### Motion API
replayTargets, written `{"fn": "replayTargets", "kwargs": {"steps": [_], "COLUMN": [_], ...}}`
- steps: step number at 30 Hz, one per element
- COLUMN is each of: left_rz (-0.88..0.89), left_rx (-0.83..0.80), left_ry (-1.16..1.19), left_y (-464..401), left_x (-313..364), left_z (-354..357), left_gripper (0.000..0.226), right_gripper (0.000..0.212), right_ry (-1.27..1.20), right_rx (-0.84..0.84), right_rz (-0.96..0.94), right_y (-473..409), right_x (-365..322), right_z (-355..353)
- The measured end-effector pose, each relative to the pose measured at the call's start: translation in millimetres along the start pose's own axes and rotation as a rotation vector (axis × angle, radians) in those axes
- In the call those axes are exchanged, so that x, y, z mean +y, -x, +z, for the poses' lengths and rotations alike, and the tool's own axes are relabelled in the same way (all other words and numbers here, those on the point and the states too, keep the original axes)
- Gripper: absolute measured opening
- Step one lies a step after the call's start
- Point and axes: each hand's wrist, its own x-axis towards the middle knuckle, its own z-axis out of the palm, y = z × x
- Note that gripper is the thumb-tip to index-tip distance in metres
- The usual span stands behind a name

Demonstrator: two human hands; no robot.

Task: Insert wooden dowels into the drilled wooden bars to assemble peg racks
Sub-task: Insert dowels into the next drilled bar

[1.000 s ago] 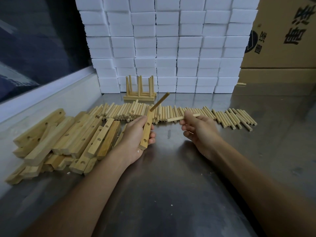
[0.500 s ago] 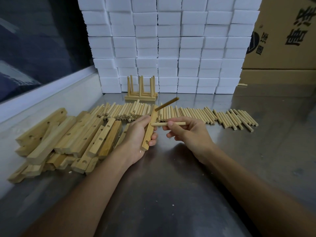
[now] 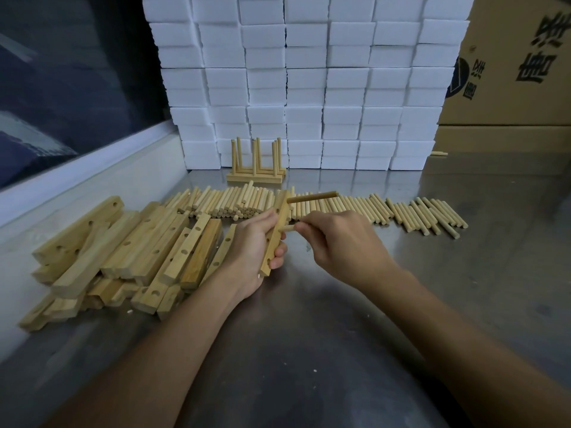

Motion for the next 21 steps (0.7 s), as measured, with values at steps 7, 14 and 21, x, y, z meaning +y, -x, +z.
{"fn": "replayTargets", "kwargs": {"steps": [7, 14, 21], "left_rz": [0.026, -0.008, -0.024], "left_rx": [0.030, 0.042, 0.028], "left_ry": [-0.083, -0.057, -0.105], "left_y": [-2, -4, -2], "left_x": [-5, -4, -3], "left_z": [2, 1, 3], "left_gripper": [0.039, 0.037, 0.039], "right_gripper": [0.039, 0.029, 0.031], "right_ry": [-0.397, -0.170, 0.104], "right_rx": [-0.073, 0.010, 0.022], "right_rz": [0.400, 0.029, 0.011], "right_y": [0, -1, -1], "right_x": [1, -4, -9], "right_z": [9, 6, 7]}}
